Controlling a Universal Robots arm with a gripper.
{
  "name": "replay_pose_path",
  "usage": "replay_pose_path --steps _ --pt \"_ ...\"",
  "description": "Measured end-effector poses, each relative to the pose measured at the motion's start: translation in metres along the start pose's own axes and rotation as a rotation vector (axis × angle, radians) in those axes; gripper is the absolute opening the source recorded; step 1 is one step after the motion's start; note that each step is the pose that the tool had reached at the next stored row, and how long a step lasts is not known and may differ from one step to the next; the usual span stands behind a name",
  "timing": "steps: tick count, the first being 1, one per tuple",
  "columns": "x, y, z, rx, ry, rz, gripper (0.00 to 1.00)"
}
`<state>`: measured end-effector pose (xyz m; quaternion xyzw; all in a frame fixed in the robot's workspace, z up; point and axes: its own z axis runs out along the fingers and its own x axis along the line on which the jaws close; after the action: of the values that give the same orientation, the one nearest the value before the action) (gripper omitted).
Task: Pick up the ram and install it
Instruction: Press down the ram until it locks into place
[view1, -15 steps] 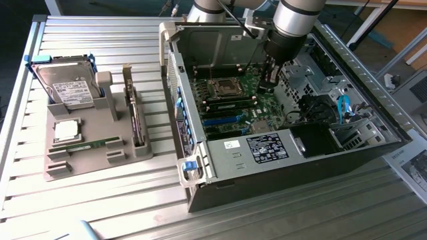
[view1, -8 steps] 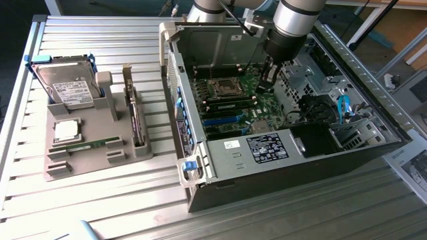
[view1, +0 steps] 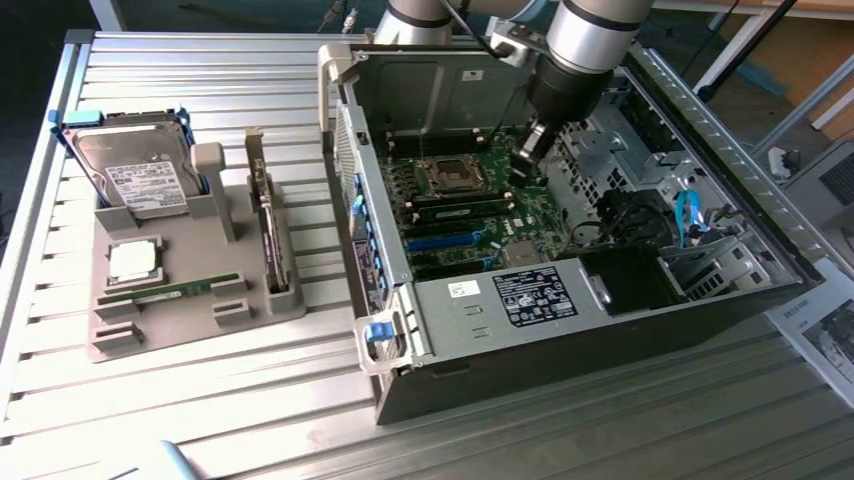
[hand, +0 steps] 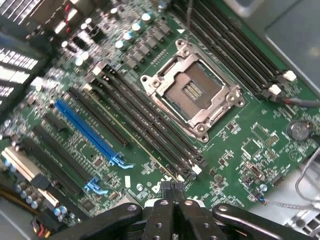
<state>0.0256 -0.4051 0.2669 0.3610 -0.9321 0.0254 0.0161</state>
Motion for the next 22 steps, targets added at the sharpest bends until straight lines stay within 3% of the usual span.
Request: replay_pose_path --steps 2,11,22 --pt "0.0000 0.0000 0.0000 -0.0025 0.0019 0.052 0.11" --pt "0.0000 0.0000 0.0001 -0.0096 0.0071 0.198 0.11" --pt "0.0000 0.0000 0.0001 -0.0227 0.0168 0.468 0.11"
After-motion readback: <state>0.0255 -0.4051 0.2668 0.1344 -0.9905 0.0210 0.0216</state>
